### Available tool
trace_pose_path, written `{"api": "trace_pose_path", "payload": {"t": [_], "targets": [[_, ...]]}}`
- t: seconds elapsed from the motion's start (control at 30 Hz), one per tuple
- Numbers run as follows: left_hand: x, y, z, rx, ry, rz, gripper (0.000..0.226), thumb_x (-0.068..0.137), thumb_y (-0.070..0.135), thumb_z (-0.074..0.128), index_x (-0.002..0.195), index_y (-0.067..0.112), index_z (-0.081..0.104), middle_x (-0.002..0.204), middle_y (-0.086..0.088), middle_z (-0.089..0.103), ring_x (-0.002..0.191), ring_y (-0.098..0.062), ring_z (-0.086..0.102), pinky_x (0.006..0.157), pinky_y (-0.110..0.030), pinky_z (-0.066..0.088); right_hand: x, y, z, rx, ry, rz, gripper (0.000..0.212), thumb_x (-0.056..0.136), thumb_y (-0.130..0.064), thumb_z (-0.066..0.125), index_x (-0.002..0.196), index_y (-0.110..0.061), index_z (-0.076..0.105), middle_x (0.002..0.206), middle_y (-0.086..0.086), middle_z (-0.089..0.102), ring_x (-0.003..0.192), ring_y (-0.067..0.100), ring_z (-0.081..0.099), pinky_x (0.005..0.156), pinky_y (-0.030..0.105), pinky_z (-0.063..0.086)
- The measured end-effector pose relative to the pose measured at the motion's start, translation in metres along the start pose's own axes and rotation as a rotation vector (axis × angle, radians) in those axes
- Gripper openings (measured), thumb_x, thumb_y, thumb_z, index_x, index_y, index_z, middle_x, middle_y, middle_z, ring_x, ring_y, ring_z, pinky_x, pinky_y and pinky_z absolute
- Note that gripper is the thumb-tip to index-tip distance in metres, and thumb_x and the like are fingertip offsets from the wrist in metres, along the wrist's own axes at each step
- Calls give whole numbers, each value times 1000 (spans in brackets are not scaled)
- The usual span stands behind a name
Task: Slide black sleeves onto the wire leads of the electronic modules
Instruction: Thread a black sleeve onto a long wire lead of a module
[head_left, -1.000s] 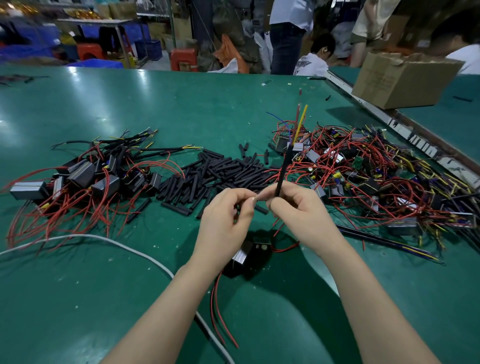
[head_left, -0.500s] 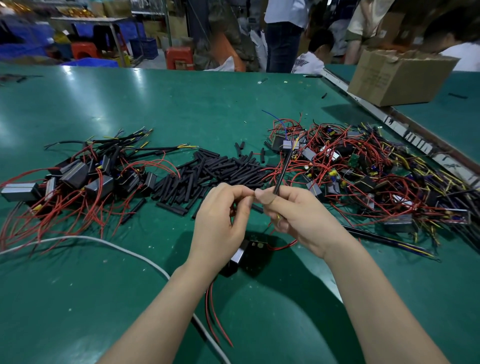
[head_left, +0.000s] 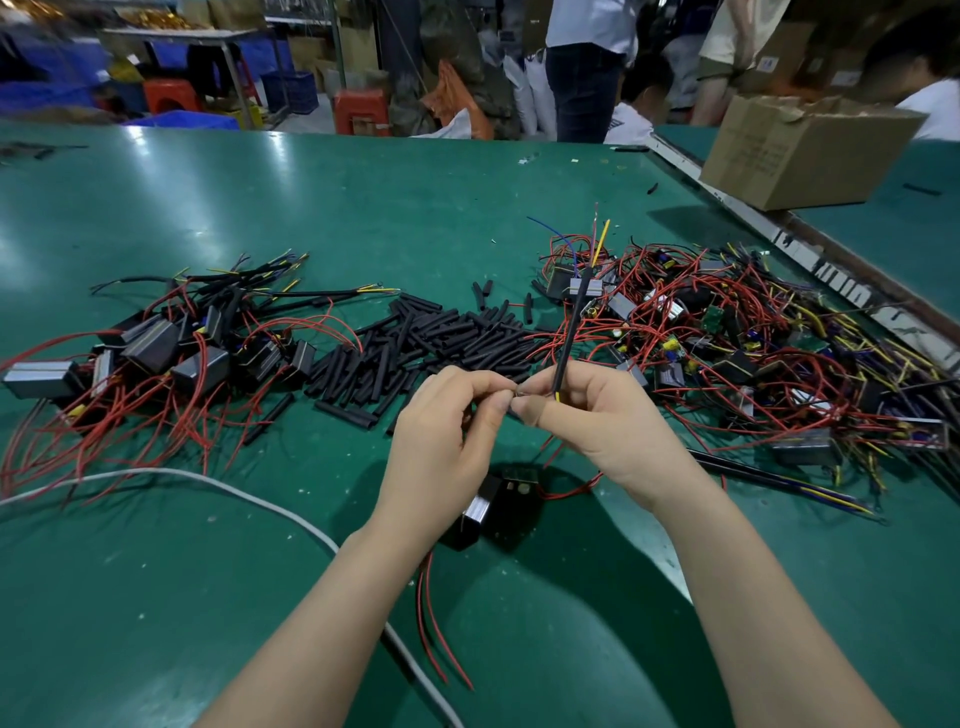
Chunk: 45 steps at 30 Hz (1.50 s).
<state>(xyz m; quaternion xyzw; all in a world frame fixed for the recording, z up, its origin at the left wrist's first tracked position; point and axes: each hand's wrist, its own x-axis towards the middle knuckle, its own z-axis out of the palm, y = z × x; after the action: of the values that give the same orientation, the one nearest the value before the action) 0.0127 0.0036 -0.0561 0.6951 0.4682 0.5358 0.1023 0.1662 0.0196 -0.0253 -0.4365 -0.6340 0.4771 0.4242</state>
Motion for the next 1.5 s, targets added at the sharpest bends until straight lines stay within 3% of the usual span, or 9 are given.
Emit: {"api": "trace_pose_path", "payload": {"t": [0.07,0.27,0.5,0.57,0.67,0.83,1.13,1.33,1.5], "targets": [[1,-1,0,-31,-16,-20,14,89,16,57,95,10,68,85,6,61,80,-9,55,72,-22,43,1,3,-2,-30,-5,-14,11,83,-8,71,82,-18,66,64,-9,63,64,7,54,63,18,43],[0,-2,-1,-112,-61,-176,10,91,14,61,91,21,67,84,11,64,72,1,52,67,-13,41,0,12,-4,-365,111,-207,16,82,-16,74,77,-28,64,64,-1,63,57,15,53,58,28,45],[1,-2,1,-212,-84,-326,22,91,17,61,84,38,62,79,15,65,68,0,53,66,-12,42,2,14,-3,-370,77,-215,20,81,-24,76,77,-39,64,61,-5,60,53,3,49,56,13,40],[3,-2,0,-235,-68,-340,22,91,17,61,83,37,62,78,16,66,70,-1,55,68,-14,44,2,12,-7,-269,46,-167,12,76,-36,78,80,-39,67,64,-1,60,59,5,51,60,21,45],[3,-3,-1,-258,-56,-342,23,91,16,61,83,37,62,76,19,66,73,-1,58,71,-16,46,2,9,-10,-174,22,-108,27,67,-48,73,88,-33,68,78,22,62,69,18,55,68,42,49],[2,-1,-2,-288,-91,-312,16,90,27,59,92,43,61,86,16,67,84,-16,63,79,-29,50,2,6,-7,-63,41,-69,38,65,-42,73,99,-27,65,67,-4,58,57,3,50,53,16,42],[2,0,-4,-134,-126,-67,15,88,19,56,93,23,68,89,8,67,85,-10,61,78,-30,49,3,4,-4,-16,3,-60,40,56,-52,80,91,-35,68,65,7,44,57,12,40,57,32,31],[7,6,-7,-438,-161,-338,19,82,36,52,76,29,68,67,13,62,66,1,52,66,-14,40,3,10,-3,-267,100,-124,40,62,-40,83,94,-43,59,49,-14,42,50,2,38,51,17,31],[4,4,-4,-339,-207,-351,8,85,28,66,76,29,68,73,-17,58,59,-6,43,57,-19,36,3,13,-4,-408,140,-204,47,70,-28,81,95,-53,52,57,-16,50,54,1,45,54,14,35]]}}
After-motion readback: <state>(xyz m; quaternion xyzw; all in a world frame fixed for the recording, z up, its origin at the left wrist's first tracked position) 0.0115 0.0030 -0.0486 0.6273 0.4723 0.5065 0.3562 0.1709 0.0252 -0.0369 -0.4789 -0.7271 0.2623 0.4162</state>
